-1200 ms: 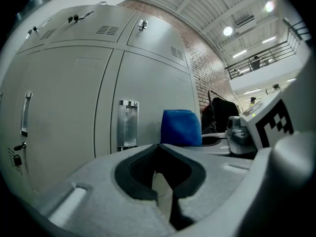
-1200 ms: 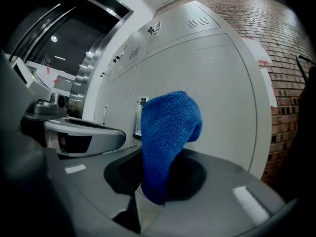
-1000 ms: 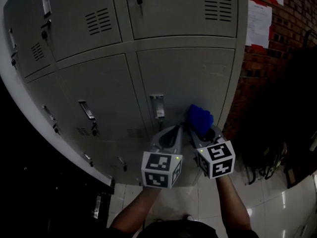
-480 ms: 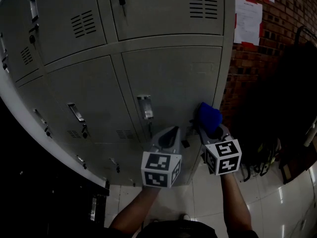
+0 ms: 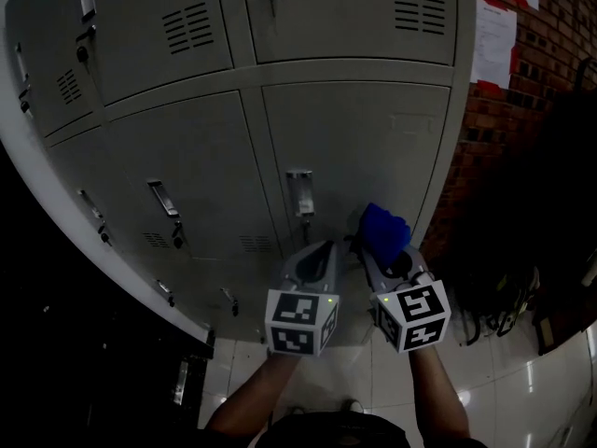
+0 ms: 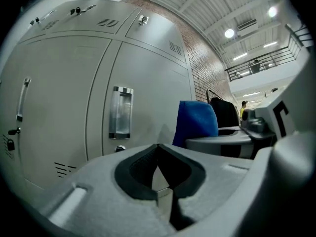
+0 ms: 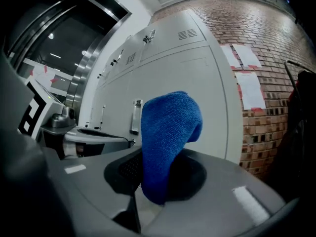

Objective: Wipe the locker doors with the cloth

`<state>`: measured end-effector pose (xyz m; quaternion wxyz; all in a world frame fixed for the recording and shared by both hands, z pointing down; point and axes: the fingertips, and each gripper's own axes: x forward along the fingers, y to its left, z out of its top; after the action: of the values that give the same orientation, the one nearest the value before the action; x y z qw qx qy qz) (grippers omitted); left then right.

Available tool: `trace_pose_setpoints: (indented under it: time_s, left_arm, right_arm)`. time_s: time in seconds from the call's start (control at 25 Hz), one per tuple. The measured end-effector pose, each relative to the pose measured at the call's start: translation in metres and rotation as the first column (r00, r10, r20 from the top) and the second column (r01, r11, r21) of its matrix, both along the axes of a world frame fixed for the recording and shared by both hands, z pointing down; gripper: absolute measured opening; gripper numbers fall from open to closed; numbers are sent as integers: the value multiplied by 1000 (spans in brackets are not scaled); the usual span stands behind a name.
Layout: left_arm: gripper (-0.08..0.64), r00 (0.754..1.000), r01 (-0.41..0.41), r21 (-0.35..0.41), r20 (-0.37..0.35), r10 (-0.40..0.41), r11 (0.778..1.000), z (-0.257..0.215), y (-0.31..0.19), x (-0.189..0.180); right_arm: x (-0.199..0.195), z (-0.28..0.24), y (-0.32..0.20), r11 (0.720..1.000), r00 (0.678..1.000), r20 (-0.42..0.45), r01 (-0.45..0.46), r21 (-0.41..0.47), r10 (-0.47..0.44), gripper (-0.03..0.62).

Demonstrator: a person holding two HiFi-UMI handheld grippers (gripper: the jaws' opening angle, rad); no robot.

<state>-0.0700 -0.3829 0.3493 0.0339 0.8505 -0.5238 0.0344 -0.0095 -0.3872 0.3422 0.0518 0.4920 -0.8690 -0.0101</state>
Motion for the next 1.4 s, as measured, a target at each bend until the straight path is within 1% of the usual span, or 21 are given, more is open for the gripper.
trace_pose_setpoints:
  time_s: [0.2, 0.4, 0.52, 0.68, 0.84, 1.0, 1.12, 1.4]
  left_arm:
    - [3, 997, 82, 15, 1, -82, 996, 2, 5, -45]
    - [3, 985, 172, 55, -14, -171, 984, 2, 14, -86]
    - [3, 981, 192, 39, -12, -191, 981, 8, 16, -100]
    - [3, 982, 191, 27, -1, -191, 981, 14, 18, -103]
    - [3, 984, 175, 26, 3, -175, 984, 17, 20, -96]
    - [3, 987, 159, 18, 5, -159, 987, 20, 17, -86]
    - [3, 990, 141, 16, 9, -141, 990, 22, 16, -74]
    - [3, 996, 87, 10, 17, -88, 996, 25, 10, -38]
  right_arm:
    - [-52, 18, 7, 996, 996, 7, 84, -21, -83, 82]
    - [-99, 36, 13, 988, 988, 14, 155, -20, -155, 83]
    - [-120, 50, 14, 984, 984, -7, 180, -19, -180, 83]
    - [-136, 72, 10, 982, 981, -45, 185, -38, -187, 83]
    - [-137, 83, 2, 985, 984, -56, 166, -49, -168, 83]
    - [-129, 84, 1, 986, 985, -51, 160, -46, -162, 83]
    - [-114, 85, -1, 989, 989, -45, 142, -44, -144, 83]
    - [-68, 84, -10, 997, 997, -34, 65, -44, -66, 83]
